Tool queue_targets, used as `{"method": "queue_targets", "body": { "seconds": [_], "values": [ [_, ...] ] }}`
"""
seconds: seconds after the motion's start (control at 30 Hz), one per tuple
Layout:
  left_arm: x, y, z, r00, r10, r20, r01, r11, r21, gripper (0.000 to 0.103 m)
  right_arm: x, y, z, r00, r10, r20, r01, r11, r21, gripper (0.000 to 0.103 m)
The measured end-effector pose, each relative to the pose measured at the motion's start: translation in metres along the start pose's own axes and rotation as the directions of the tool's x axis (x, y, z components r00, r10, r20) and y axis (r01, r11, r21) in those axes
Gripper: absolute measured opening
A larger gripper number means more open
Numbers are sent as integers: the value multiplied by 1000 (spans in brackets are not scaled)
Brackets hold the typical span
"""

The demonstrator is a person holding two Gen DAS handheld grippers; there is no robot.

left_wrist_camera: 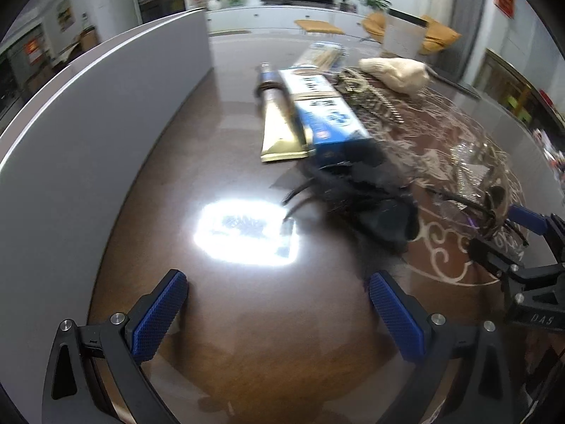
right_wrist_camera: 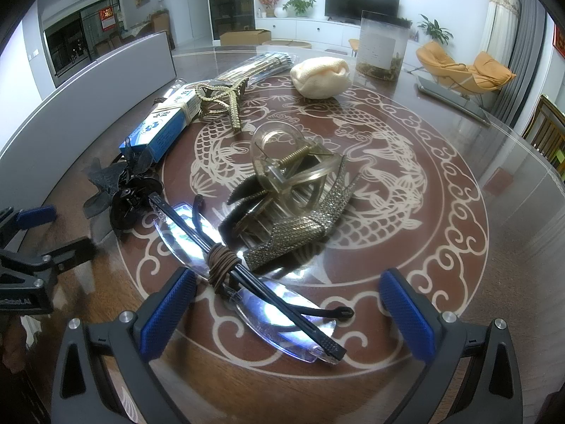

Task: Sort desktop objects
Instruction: 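Lower the left tool onto the black claw hair clip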

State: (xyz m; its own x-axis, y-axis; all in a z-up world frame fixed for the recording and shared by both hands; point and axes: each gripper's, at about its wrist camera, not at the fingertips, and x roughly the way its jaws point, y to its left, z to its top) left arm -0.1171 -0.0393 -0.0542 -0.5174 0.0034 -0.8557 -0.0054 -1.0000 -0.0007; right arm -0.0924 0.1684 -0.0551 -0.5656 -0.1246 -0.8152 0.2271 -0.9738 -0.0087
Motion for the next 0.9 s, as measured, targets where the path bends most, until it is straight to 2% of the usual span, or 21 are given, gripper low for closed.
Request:
{"method": "queue_targets", "body": {
  "seconds": [0.17, 0.33, 0.43, 0.63, 0.73, 0.9],
  "values": [
    [-4, -14, 2, 994, -106, 2, 106, 994, 33, 103, 0, 0, 0, 1000, 0, 0, 0, 1000, 0, 103],
    [2, -22, 14, 990, -138, 6, 138, 990, 15, 103, 0, 0, 0, 1000, 0, 0, 0, 1000, 0, 103],
    [7, -26, 21, 993, -119, 13, 119, 993, -10, 103, 0, 0, 0, 1000, 0, 0, 0, 1000, 0, 103],
    [26, -42, 45, 1000, 9, 8, -9, 1000, -12, 103, 0, 0, 0, 1000, 0, 0, 0, 1000, 0, 103],
    [28, -35, 48, 1000, 17, 9, -17, 1000, -26, 103, 0, 0, 0, 1000, 0, 0, 0, 1000, 0, 103],
    [14, -1, 33, 1000, 20, -16, -20, 999, -30, 103, 0, 0, 0, 1000, 0, 0, 0, 1000, -1, 103]
  ]
}}
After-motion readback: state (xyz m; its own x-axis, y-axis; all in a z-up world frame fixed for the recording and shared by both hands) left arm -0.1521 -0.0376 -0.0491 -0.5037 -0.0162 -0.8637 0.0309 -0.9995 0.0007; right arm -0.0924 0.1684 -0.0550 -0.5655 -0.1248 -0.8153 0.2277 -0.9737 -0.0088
